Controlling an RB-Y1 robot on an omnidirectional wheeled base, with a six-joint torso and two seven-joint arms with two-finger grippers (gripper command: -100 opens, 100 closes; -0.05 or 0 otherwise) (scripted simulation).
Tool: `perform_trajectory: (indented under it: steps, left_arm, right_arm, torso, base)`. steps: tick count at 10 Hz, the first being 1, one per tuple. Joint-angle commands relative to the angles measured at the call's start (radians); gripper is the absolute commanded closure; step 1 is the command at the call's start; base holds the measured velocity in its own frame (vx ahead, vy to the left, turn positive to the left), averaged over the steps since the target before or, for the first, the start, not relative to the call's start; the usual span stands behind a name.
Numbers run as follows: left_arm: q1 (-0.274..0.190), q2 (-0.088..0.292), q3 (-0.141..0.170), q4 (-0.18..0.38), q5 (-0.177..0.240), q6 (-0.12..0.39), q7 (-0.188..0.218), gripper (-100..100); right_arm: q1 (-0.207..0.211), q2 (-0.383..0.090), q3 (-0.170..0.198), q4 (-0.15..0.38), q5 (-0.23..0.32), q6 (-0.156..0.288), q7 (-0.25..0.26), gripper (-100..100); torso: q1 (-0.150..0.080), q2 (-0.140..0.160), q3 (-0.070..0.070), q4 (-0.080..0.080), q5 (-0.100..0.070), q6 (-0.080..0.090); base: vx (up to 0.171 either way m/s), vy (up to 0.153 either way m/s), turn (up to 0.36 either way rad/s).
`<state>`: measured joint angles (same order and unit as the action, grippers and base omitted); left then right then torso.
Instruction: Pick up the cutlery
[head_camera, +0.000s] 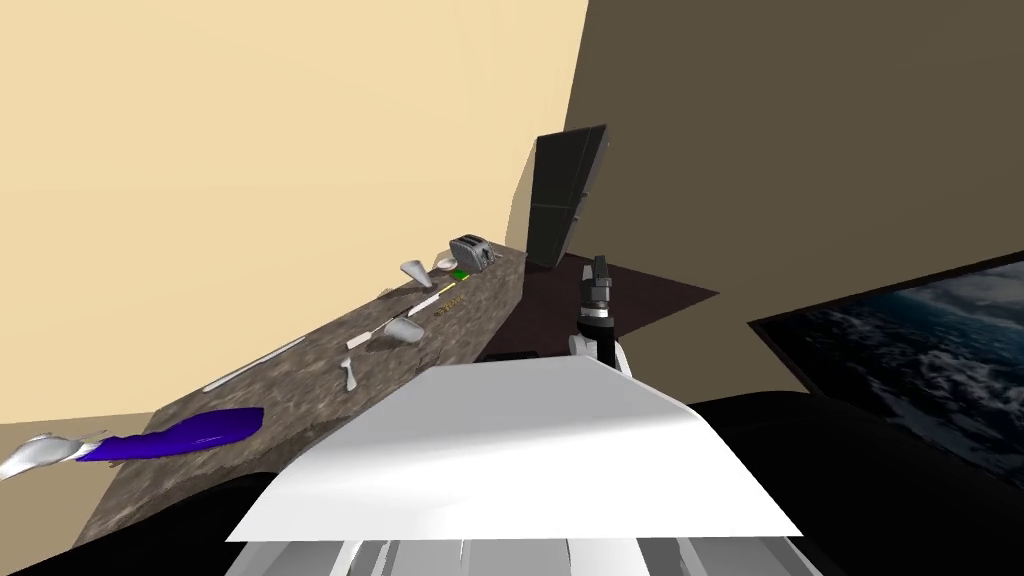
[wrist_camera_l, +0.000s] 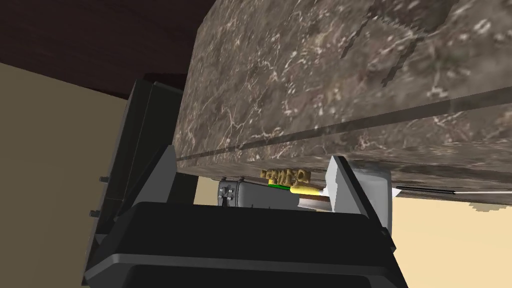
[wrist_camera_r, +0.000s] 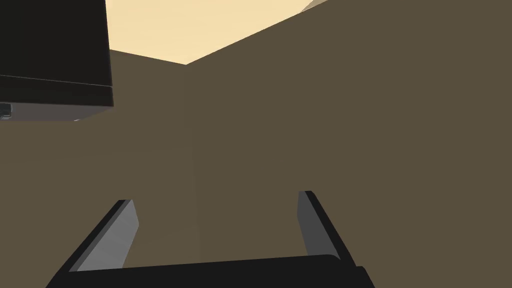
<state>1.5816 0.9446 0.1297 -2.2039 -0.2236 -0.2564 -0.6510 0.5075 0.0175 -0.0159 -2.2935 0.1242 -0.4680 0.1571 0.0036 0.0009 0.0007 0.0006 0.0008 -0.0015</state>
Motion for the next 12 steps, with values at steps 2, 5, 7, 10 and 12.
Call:
perform_trajectory:
  steps: [2,5,7,10,12]
  left_arm:
    - [0.061,0.072,0.006,0.013,-0.029,0.016,-0.048,-100]
    - [0.156,0.158,0.026,0.040,-0.076,0.038,-0.128,-100]
    - [0.200,0.219,0.035,0.054,-0.099,0.050,-0.168,-100]
    - [0.240,0.304,0.045,0.069,-0.122,0.061,-0.208,-100]
    - [0.278,0.358,0.054,0.084,-0.144,0.072,-0.248,-100]
  right_arm:
    - [0.000,0.000,0.000,0.000,0.000,0.000,0.000,0]
    - [0.000,0.000,0.000,0.000,0.000,0.000,0.000,0]
    - [0.000,0.000,0.000,0.000,0.000,0.000,0.000,0]
    - [0.000,0.000,0.000,0.000,0.000,0.000,0.000,0]
    - [0.000,0.000,0.000,0.000,0.000,0.000,0.000,0]
  torso:
    - [0.000,0.000,0.000,0.000,0.000,0.001]
    - [0.001,0.000,0.000,0.000,0.000,0.000]
    - [0.001,0.000,0.000,0.000,0.000,0.000]
    - [0.002,0.000,0.000,0.000,0.000,0.000]
    - [0.003,0.000,0.000,0.000,0.000,0.000]
  base:
    - [0.013,0.026,-0.292]
    - [0.009,0.034,-0.326]
    - [0.008,0.046,-0.250]
    - [-0.001,0.052,-0.216]
    - [-0.011,0.062,-0.234]
